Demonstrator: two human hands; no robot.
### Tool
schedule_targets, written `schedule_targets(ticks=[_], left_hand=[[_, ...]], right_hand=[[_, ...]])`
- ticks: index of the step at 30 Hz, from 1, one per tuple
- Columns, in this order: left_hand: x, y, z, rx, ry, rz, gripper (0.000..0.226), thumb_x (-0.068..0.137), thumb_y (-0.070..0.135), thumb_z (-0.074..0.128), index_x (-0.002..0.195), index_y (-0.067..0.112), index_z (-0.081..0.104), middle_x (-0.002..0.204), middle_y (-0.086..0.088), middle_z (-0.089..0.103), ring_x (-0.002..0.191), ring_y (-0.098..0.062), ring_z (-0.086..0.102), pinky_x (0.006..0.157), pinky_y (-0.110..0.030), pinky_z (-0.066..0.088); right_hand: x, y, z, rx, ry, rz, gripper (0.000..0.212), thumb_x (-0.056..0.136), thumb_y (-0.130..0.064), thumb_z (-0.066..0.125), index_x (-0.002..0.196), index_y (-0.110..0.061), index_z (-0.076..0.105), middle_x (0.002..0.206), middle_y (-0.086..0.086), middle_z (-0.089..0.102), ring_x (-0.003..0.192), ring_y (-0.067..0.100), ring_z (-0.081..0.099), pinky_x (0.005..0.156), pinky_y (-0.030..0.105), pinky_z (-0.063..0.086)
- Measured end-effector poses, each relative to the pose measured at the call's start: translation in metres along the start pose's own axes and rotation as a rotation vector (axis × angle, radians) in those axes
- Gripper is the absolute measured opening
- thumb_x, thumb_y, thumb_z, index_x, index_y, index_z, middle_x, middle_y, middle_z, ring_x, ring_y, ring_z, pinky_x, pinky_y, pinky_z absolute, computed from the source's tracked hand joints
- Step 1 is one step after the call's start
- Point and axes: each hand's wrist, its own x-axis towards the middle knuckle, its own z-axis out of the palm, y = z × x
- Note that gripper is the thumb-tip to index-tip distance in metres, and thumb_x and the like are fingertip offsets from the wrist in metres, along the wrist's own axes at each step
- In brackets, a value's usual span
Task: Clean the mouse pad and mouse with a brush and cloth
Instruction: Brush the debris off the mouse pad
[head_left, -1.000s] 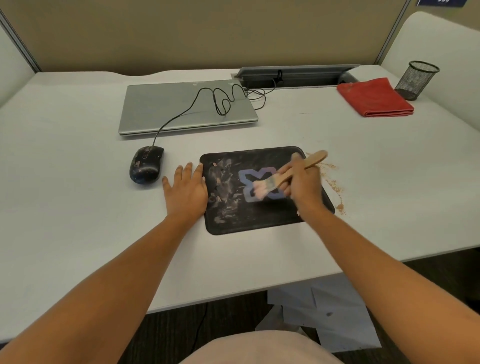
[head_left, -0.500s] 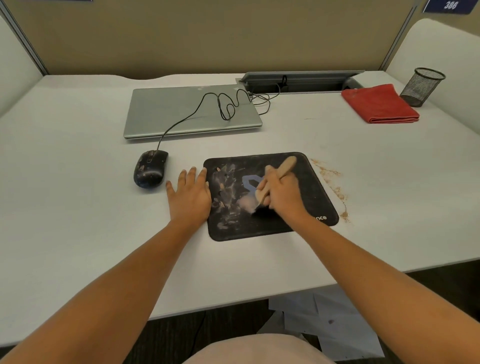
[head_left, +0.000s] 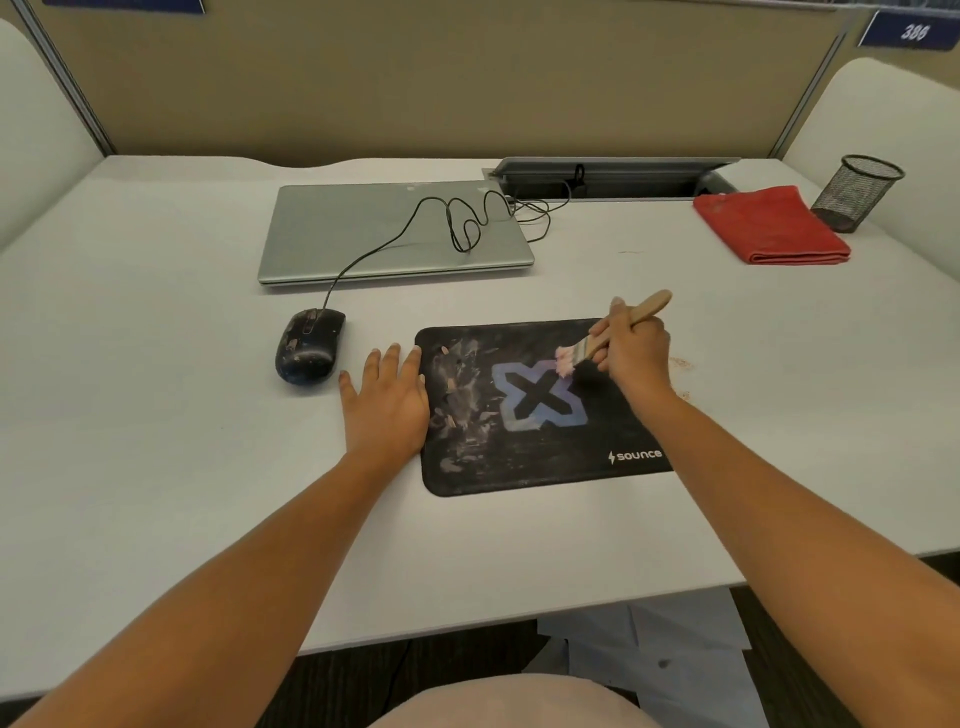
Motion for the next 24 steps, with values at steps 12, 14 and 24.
schedule_targets(ticks=[12,14,24], left_hand=[[0.0,-0.001,0.001,-0.002,-0.005,0.001,0.048,0.1,0.034,0.017,0.146,0.025,0.017,0.156,-0.002,0.015,0.145,-0.022,0.007,0.115,-0.051,0.004],[0.0,-0.001,0.002,-0.007,0.005,0.001,0.047,0.1,0.033,0.018,0.146,0.025,0.017,0.156,-0.002,0.016,0.144,-0.022,0.008,0.115,-0.051,0.005],[0.002,-0.002,0.004,0.01,-0.01,-0.006,0.049,0.099,0.036,0.016,0.147,0.026,0.014,0.156,0.0,0.013,0.145,-0.021,0.006,0.115,-0.05,0.003]], right_hand=[[-0.013,-0.039,0.027,-0.039,-0.636,0.012,0.043,0.098,-0.031,0.038,0.071,-0.007,0.061,0.037,-0.005,0.053,0.029,0.002,0.043,0.033,0.01,0.034],[0.01,-0.045,0.02,-0.042,-0.431,0.001,0.042,0.099,-0.031,0.038,0.075,-0.006,0.061,0.049,-0.003,0.054,0.037,0.003,0.046,0.036,0.009,0.037],[0.019,-0.027,0.033,-0.156,-0.339,-0.103,0.04,0.099,-0.032,0.036,0.073,-0.011,0.059,0.061,-0.002,0.054,0.052,0.006,0.051,0.052,0.013,0.04]])
